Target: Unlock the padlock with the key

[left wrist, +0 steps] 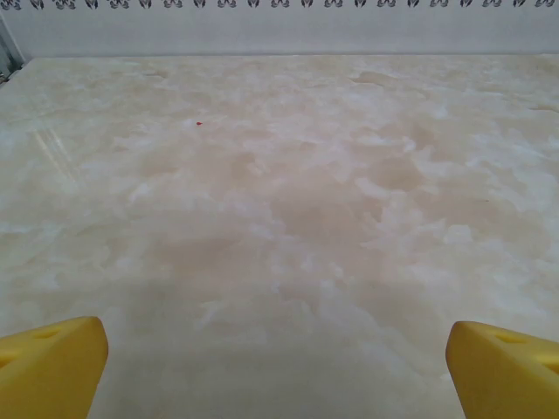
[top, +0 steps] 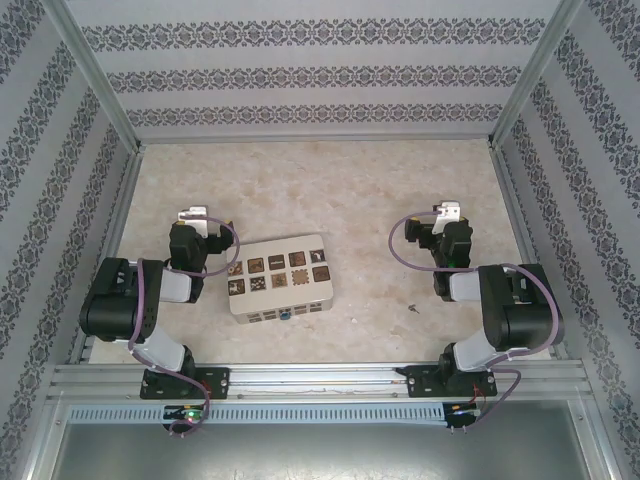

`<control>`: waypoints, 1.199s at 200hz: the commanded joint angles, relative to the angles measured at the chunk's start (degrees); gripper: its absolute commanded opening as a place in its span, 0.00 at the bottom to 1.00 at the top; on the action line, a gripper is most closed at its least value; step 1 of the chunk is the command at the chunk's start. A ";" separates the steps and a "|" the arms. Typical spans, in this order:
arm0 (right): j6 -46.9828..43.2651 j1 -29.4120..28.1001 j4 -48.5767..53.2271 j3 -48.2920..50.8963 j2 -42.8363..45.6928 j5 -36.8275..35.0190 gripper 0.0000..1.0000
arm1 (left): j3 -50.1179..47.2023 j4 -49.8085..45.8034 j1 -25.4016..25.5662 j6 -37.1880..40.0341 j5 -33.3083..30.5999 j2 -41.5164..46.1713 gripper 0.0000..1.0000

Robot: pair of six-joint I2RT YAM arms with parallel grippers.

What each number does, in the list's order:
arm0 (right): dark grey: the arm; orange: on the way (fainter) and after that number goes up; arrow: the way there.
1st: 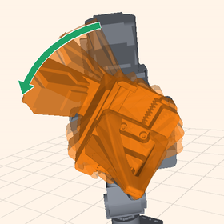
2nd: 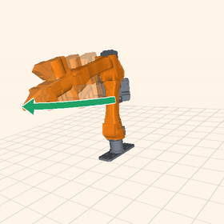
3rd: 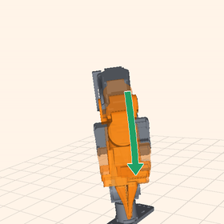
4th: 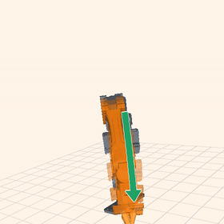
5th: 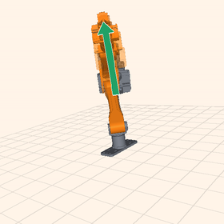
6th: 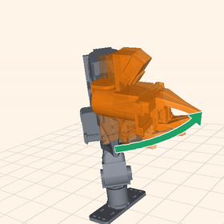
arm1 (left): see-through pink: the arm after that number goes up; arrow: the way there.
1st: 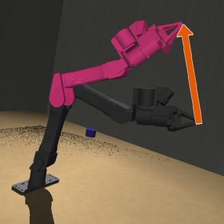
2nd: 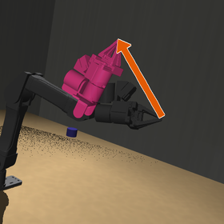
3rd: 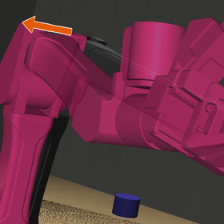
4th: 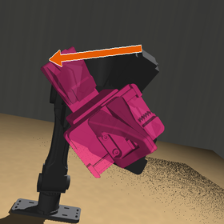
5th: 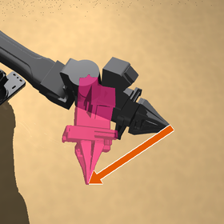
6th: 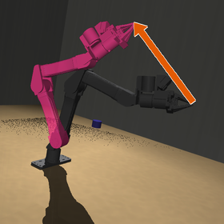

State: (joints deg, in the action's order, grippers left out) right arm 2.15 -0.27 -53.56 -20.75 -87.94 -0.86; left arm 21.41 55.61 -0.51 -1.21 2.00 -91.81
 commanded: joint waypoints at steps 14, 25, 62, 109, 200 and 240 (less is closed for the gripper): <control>-0.23 -0.52 -0.76 -0.87 0.11 -1.07 0.98 | 0.92 -1.30 -0.37 1.21 1.43 0.40 0.99; -0.25 -0.52 -0.76 -0.87 0.14 -1.05 0.98 | 0.92 -1.30 -0.42 1.21 1.43 0.40 0.99; -0.26 -0.52 -0.76 -0.87 0.11 -0.99 0.98 | 0.92 -1.30 -0.37 1.21 1.48 0.40 0.99; -0.26 -0.51 -0.76 -0.87 0.13 -1.06 0.98 | 0.92 -1.34 -0.41 1.21 1.43 0.36 0.99; -0.20 -0.52 -0.76 -0.87 0.09 -1.02 0.98 | 0.92 -1.32 -0.40 1.21 1.43 0.40 0.99; -0.19 -0.52 -0.76 -0.71 0.27 -1.05 0.98 | 0.19 0.14 -0.38 0.95 1.54 0.49 0.99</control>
State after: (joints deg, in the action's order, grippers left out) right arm 2.13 -0.27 -53.56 -20.75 -87.94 -0.86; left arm 21.41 55.61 -0.51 -1.23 2.00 -91.79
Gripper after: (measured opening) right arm 0.984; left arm 0.993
